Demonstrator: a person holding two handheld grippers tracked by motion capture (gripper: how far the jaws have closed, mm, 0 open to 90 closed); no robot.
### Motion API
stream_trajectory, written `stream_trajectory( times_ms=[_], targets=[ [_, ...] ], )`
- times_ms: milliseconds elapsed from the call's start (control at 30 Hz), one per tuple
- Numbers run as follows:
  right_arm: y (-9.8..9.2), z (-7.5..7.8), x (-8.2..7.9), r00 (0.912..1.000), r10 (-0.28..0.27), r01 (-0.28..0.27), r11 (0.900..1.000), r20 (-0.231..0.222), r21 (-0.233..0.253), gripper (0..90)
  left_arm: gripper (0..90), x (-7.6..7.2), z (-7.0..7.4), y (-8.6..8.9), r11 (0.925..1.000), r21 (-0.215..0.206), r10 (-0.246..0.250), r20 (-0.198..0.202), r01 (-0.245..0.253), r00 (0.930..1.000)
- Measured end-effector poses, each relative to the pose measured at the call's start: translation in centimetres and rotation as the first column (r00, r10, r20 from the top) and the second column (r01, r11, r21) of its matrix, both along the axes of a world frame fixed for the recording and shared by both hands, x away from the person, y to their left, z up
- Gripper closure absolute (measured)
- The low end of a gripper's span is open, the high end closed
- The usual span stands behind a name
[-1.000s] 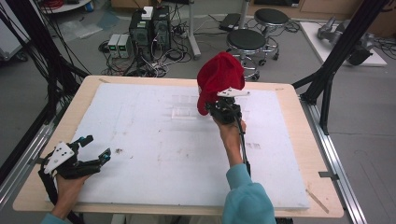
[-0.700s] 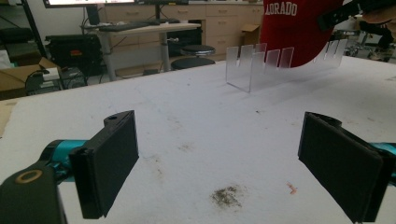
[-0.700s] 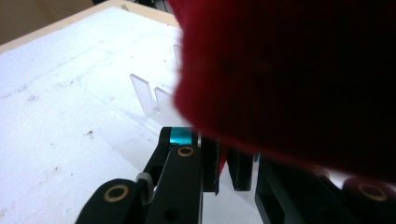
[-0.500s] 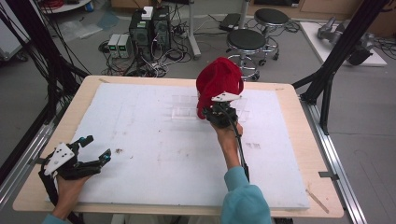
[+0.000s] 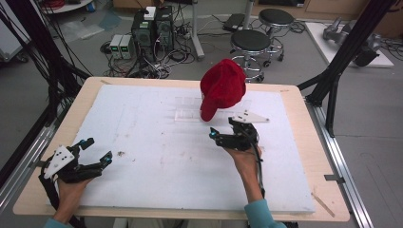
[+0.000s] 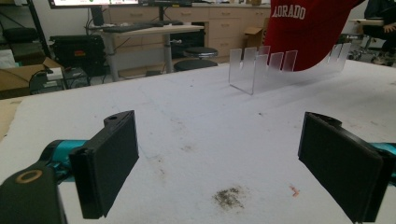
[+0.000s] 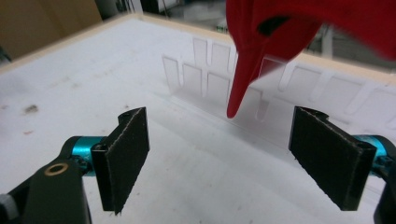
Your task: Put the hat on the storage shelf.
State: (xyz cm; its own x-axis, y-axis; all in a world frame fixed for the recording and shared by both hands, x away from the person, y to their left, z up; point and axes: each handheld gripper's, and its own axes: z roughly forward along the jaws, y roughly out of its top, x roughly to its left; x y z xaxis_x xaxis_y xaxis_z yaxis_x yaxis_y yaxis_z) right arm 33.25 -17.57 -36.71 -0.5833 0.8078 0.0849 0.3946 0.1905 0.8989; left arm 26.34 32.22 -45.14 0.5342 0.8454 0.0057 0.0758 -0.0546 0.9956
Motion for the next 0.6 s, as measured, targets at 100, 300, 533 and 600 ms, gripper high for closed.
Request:
stream_trajectory(
  times_ms=[100,300,533,600],
  targets=[
    [-1.5,0.1,-2.2,0.9981,0.004,-0.006,1.0,0.061,0.024,19.2,12.5,0.0,0.0,0.1,1.0,-0.004,0.002,-0.004,-0.002,1.0],
    [-4.8,-0.8,-5.8,0.9929,-0.043,0.035,0.997,0.111,0.076,16.3,12.5,0.0,0.0,0.1,0.9999,-0.008,0.007,0.004,-0.007,1.0],
    [-7.4,-2.0,-8.3,0.9828,-0.089,0.066,0.988,0.162,0.142,12.0,12.5,-0.1,0.0,0.1,0.9999,-0.013,0.004,0.004,-0.004,1.0],
    [-8.2,-2.6,-9.3,0.9769,-0.096,0.072,0.989,0.191,0.13,11.6,12.4,-0.1,0.0,0.2,0.9999,-0.014,0.004,0.005,-0.003,1.0]
  ],
)
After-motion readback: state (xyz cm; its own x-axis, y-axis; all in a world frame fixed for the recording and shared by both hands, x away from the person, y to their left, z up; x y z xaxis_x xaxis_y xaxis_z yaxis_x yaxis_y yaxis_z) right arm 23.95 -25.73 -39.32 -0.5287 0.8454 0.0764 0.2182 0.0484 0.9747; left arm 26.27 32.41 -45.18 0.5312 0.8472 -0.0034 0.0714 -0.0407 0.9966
